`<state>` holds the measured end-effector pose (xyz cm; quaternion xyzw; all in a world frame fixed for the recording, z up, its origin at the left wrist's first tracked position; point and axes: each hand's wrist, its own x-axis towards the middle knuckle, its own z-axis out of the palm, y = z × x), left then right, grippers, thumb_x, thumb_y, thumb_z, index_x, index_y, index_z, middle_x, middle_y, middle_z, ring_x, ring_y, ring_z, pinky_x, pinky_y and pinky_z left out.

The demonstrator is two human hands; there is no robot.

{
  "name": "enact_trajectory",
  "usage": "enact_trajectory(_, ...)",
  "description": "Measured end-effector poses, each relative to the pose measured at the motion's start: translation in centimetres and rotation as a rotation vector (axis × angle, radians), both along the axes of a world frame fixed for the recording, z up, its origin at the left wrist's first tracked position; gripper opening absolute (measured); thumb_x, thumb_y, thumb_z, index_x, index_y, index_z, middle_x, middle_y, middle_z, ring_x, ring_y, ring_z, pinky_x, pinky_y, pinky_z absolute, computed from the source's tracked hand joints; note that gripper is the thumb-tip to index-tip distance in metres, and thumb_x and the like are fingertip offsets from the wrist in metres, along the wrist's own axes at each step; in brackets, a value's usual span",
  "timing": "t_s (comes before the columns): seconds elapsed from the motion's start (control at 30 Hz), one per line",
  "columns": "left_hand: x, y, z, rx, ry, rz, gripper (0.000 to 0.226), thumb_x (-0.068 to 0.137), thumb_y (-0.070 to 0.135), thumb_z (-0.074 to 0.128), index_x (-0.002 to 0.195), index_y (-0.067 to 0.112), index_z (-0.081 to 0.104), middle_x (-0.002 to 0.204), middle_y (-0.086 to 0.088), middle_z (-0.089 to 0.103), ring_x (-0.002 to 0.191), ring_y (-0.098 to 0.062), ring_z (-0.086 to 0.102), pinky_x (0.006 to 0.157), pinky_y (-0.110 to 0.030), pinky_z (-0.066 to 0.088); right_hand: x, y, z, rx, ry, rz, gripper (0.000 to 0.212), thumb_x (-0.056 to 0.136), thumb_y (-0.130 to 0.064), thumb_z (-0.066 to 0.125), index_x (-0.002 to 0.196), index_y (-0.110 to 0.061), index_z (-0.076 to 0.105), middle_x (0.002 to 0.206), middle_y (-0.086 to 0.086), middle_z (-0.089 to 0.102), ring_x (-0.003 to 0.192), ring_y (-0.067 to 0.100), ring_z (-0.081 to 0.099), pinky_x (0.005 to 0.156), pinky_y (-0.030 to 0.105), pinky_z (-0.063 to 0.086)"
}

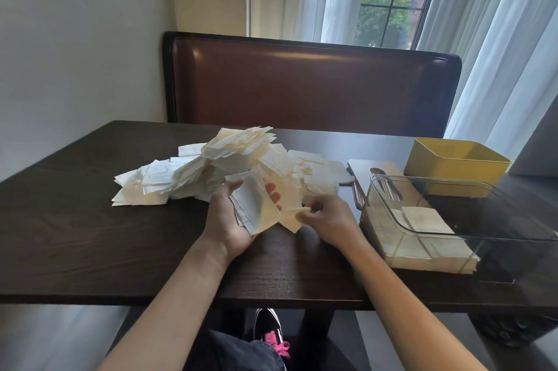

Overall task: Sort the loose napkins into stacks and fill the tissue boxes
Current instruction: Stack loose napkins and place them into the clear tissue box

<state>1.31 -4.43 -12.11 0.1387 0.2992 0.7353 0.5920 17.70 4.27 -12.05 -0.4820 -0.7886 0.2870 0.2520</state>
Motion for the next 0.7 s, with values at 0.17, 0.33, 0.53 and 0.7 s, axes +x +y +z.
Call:
enact_trajectory(0.17,0.2,0.3,0.0,-0.092,-0.004,-0.038,0.032,0.093,0.030,0.054,0.112,0.006,0.064,0.087,-0.013,0.067,0.079,-0.026,0.066,0.088,-0.040,0.053,0.9,-0.6,0.4,-0.196,0.566,-0.081,0.027,0.077,-0.003,0.078,0.061,-0.013,0.060,0.063,0.003,0.061,0.062,0.016,0.059,0.063,0.026,0.051)
enact_trajectory(0.33,1.4,0.1,0.0,-0.157,0.065,-0.020,0.046,0.099,0.042,0.048,0.119,0.004,0.064,0.088,-0.017,0.071,0.085,-0.029,0.067,0.090,-0.045,0.052,1.2,-1.9,2.3,-0.319,0.897,-0.026,0.006,0.084,0.001,0.073,0.085,0.003,0.067,0.094,0.016,0.073,0.090,0.027,0.072,0.079,0.036,0.062)
enact_trajectory(0.53,2.6,0.3,0.9,-0.095,-0.033,-0.005,0.066,0.098,0.063,0.041,0.128,0.008,0.060,0.118,-0.020,0.070,0.099,-0.035,0.069,0.090,-0.050,0.052,0.2,-3.0,2.5,-0.349,1.021,0.037,0.015,0.086,0.002,0.069,0.098,0.010,0.065,0.087,0.014,0.073,0.080,0.025,0.071,0.073,0.030,0.061)
enact_trajectory(0.7,3.2,0.4,0.7,-0.037,0.063,-0.064,0.070,0.097,0.067,0.036,0.131,0.011,0.061,0.112,-0.019,0.073,0.091,-0.031,0.074,0.080,-0.043,0.056,-1.0,-3.6,0.3,-0.480,0.756,0.030,0.013,0.081,0.000,0.076,0.092,0.001,0.069,0.093,0.017,0.072,0.074,0.021,0.067,0.071,0.028,0.060)
